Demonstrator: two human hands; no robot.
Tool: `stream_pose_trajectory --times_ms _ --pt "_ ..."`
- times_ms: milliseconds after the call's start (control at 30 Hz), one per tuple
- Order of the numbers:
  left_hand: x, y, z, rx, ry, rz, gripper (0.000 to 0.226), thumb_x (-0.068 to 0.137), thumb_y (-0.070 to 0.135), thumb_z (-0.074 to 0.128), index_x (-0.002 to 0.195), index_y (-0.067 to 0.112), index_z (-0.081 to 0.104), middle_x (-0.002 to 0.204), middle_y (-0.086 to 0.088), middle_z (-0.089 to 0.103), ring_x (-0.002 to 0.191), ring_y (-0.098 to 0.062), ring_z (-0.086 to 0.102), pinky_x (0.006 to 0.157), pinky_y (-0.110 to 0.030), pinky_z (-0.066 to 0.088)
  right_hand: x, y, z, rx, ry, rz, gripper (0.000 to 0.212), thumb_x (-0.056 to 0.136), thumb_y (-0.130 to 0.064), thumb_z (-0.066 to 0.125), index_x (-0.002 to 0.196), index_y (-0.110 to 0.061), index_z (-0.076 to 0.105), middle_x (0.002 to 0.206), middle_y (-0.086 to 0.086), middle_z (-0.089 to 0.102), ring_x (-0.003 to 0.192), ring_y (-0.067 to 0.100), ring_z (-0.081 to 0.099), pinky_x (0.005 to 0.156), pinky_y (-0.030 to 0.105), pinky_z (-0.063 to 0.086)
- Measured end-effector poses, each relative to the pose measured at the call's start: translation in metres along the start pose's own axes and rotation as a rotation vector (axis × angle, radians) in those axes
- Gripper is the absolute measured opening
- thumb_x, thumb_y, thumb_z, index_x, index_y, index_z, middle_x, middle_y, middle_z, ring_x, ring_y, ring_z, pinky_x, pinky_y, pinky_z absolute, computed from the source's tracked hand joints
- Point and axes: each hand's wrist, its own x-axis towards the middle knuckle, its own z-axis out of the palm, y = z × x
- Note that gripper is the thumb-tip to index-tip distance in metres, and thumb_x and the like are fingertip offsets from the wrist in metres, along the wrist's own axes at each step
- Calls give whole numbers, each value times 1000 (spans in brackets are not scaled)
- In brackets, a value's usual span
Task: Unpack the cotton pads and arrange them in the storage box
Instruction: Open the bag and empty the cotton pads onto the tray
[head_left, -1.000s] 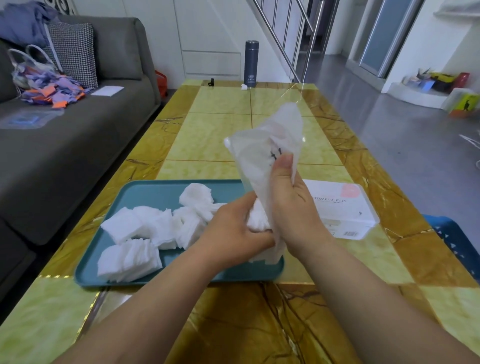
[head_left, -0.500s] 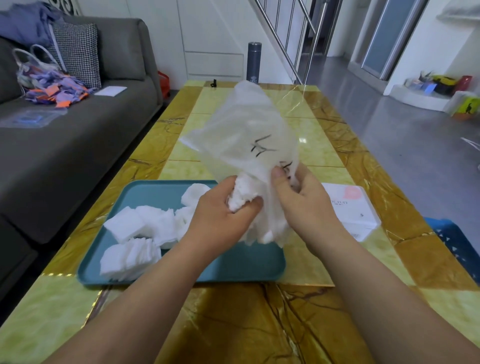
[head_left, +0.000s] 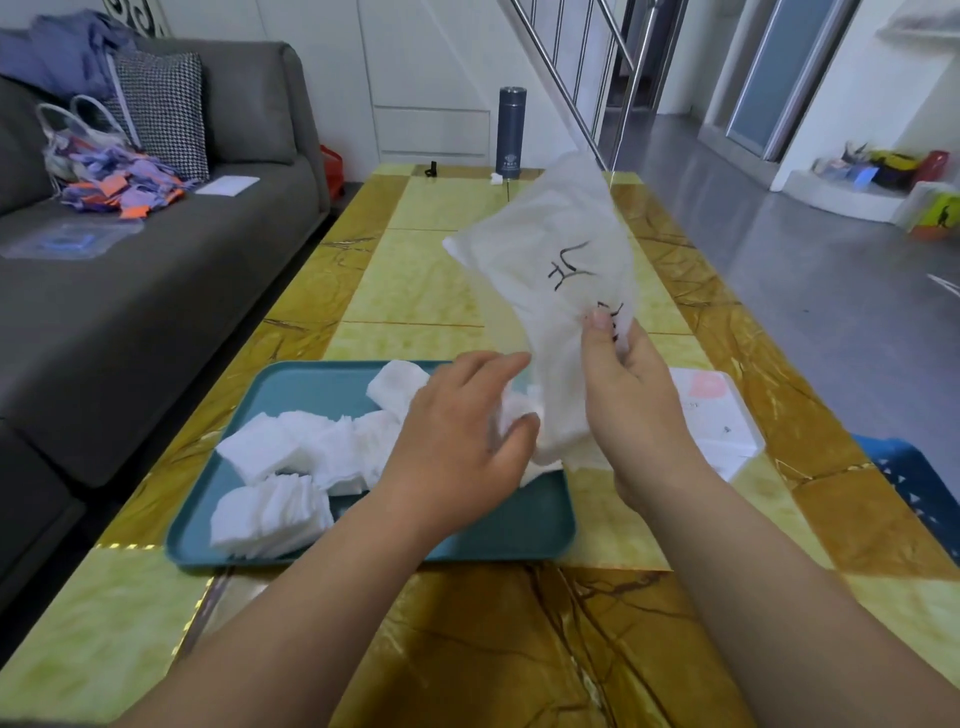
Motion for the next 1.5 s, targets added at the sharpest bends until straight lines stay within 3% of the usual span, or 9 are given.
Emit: stream_pose_trajectory --times_ms 133,400,567,667,833,1000,1200,1333,1500 --pt "3 12 12 -238 -126 -110 17 98 31 58 101 47 60 97 18 58 91 -1 58 77 -27 48 -5 -1 6 95 -104 77 23 106 -55 39 98 -52 60 99 -38 65 94 -23 59 84 11 46" --pt "12 29 17 -533 -102 -311 34 93 31 67 120 46 53 84 21 72 71 -3 68 66 -29 58 -2 4 4 70 -33 119 35 107 -53 37 90 -39 63 79 -31 72 77 -13 68 72 14 48" --pt "16 13 12 -222 -104 -192 14 101 29 53 89 29 60 87 12 63 85 -5 58 75 -29 49 4 1 -4 105 14 154 31 108 -53 34 97 -35 57 90 -27 58 83 -7 55 68 14 42" --pt "9 -4 8 125 -253 -209 20 89 37 52 76 23 58 91 8 56 89 -18 58 71 -37 48 11 1 -10 193 104 168 27 106 -58 36 115 -39 54 106 -24 63 107 9 62 95 29 52" --pt "1 2 -1 64 -167 -161 56 91 32 57 147 25 52 156 6 43 145 -16 36 119 -35 34 10 -5 -9 315 73 179 48 101 -65 41 139 -40 55 124 -24 66 120 7 61 111 36 45" --pt "-4 7 19 125 -294 -67 60 89 63 53 143 38 49 151 9 47 137 -16 46 111 -42 43 12 0 -3 439 6 239 53 97 -69 48 137 -37 59 125 -16 73 117 17 71 108 48 50" --pt "-3 -3 29 66 -115 -43 19 98 30 62 102 19 77 122 4 68 115 -21 59 100 -41 48 10 0 -8 343 73 219 31 103 -60 42 117 -40 62 113 -18 75 109 12 72 101 46 57" --pt "-3 -3 17 51 -61 -107 23 95 36 62 109 25 77 129 8 65 121 -13 52 104 -33 44 11 -1 -9 182 -22 163 32 103 -61 42 118 -39 61 117 -15 73 111 12 70 95 42 59" --pt "8 11 2 -145 28 -241 12 96 33 67 85 35 69 91 20 66 74 -1 61 70 -17 44 9 -1 -6 68 -188 105 38 95 -65 56 117 -36 66 113 -11 74 107 17 72 96 49 59"
